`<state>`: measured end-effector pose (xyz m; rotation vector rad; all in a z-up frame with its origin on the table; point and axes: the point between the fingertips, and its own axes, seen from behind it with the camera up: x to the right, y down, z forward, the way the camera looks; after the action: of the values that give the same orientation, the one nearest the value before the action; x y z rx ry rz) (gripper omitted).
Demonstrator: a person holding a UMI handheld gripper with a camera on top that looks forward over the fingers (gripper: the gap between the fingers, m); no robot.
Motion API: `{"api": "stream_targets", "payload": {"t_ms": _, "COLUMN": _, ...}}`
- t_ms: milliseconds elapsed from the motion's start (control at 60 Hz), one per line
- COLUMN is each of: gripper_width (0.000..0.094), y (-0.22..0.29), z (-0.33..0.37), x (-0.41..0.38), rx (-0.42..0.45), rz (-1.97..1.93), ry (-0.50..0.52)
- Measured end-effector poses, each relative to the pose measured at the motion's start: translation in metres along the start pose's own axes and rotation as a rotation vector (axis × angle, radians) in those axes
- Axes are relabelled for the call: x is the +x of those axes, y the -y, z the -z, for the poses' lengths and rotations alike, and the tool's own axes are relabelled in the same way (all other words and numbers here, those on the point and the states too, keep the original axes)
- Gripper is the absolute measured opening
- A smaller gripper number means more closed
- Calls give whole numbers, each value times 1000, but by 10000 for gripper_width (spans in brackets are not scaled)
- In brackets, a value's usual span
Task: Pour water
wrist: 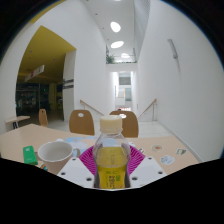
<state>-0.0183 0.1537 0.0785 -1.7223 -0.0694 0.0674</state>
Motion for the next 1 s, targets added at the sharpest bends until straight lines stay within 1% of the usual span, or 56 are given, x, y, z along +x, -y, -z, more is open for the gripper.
{"api": "stream_targets", "payload": {"t_ms": 17, "gripper_width": 348, "y": -6, "z": 2, "x": -4, "rx": 7, "rz": -12, "ry": 1}}
{"api": "stream_targets", "payload": {"t_ms": 67, "gripper_width": 351, "y": -2, "z": 2, "x": 1, "rx": 8, "rz": -15, "ry": 7}}
{"api": "stream_targets", "payload": {"t_ms": 117, "gripper_width": 377, "y": 1, "z": 1, "x": 4, "rx": 3, "rz": -5, "ry": 8}}
{"api": "stream_targets", "payload": {"t_ms": 133, "gripper_width": 386, "y": -3, "z": -1, "x": -8, "rx": 1, "rz": -5, "ry": 5}}
{"api": "stream_targets", "payload": {"t_ms": 200, "gripper_width": 479, "y": -2, "z": 1, "x": 3, "rx": -13, "rz": 3, "ry": 7}}
{"api": "stream_targets", "payload": {"t_ms": 250, "gripper_width": 531, "y": -3, "z": 3, "x": 9, "rx": -27, "rz": 9, "ry": 11}}
{"api": "stream_targets", "payload": {"t_ms": 267, "gripper_width": 578, "y": -4, "z": 4, "x": 12, "rx": -37, "rz": 8, "ry": 7}}
{"api": "stream_targets", "payload": {"t_ms": 333, "gripper_width": 866, "y": -10, "z": 11, "x": 3, "rx": -66, "rz": -20, "ry": 21}}
{"api": "stream_targets", "payload": {"t_ms": 350, "gripper_width": 877, "y": -11, "z": 19, "x": 2, "rx": -67, "rz": -29, "ry": 29}}
{"api": "stream_targets", "payload": {"t_ms": 417, "gripper_width": 855, "y": -18, "z": 41, "x": -5, "rx": -86, "rz": -51, "ry": 90}}
{"api": "stream_targets", "payload": {"t_ms": 467, "gripper_width": 858, "y": -24, "z": 54, "x": -7, "rx": -107, "rz": -53, "ry": 100}}
{"api": "stream_targets", "payload": {"t_ms": 633, "gripper_width": 858, "y": -42, "z": 130, "x": 7, "rx": -132, "rz": -39, "ry": 73}}
{"api": "stream_targets", "payload": {"t_ms": 733, "gripper_width": 860, "y": -54, "z": 176, "x": 14, "rx": -164, "rz": -61, "ry": 59}}
{"api": "stream_targets", "payload": {"t_ms": 817, "gripper_width": 860, "y": -57, "z": 208, "x": 21, "rx": -162, "rz": -103, "ry": 58}}
{"api": "stream_targets", "payload": {"t_ms": 917, "gripper_width": 858, "y": -55, "z": 232, "x": 32, "rx": -153, "rz": -140, "ry": 44}}
{"api": "stream_targets", "payload": {"t_ms": 1000, "gripper_width": 856, "y": -54, "z": 232, "x": 38, "rx": -142, "rz": -126, "ry": 24}}
